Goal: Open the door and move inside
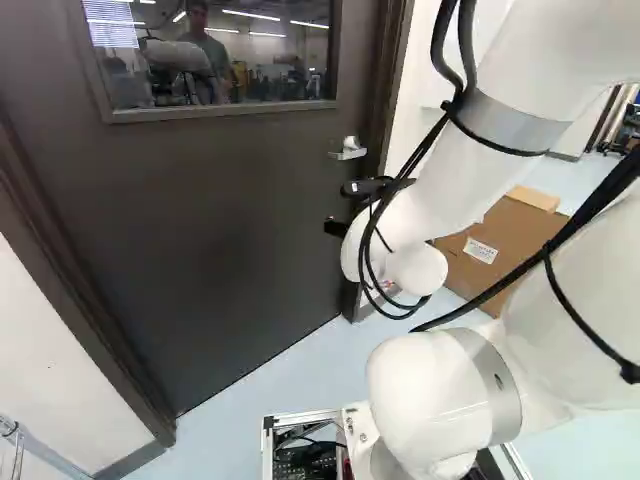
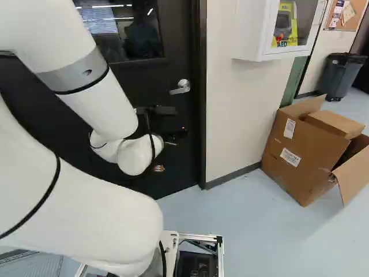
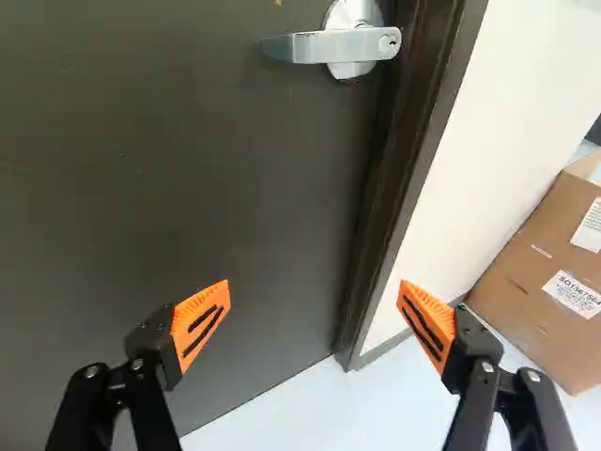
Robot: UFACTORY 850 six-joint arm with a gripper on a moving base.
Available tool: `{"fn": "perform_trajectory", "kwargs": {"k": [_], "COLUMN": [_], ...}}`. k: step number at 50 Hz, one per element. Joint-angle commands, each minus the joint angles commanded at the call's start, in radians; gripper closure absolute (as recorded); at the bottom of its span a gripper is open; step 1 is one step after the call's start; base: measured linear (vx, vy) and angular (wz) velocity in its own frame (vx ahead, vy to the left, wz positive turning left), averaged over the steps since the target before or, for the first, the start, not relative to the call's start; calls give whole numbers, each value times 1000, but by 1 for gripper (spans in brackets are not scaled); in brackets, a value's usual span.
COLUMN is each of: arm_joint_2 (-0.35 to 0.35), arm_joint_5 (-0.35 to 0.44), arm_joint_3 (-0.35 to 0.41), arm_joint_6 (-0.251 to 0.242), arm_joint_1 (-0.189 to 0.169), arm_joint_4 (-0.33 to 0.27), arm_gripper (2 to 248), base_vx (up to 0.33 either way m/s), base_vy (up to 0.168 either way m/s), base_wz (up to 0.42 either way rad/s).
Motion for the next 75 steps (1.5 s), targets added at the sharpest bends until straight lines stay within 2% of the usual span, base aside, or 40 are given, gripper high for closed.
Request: {"fn": "perform_trajectory", "kwargs": {"k": [75], "arm_joint_2": [-43], "arm_joint_5": [0], "arm_joint_3": [-217], "arm_joint_6": [0], "arm_joint_1": [0], "arm_joint_4": [0], "arm_gripper": [3], "base_vx": [0], "base_vy": [0], "base_wz": [0]}}
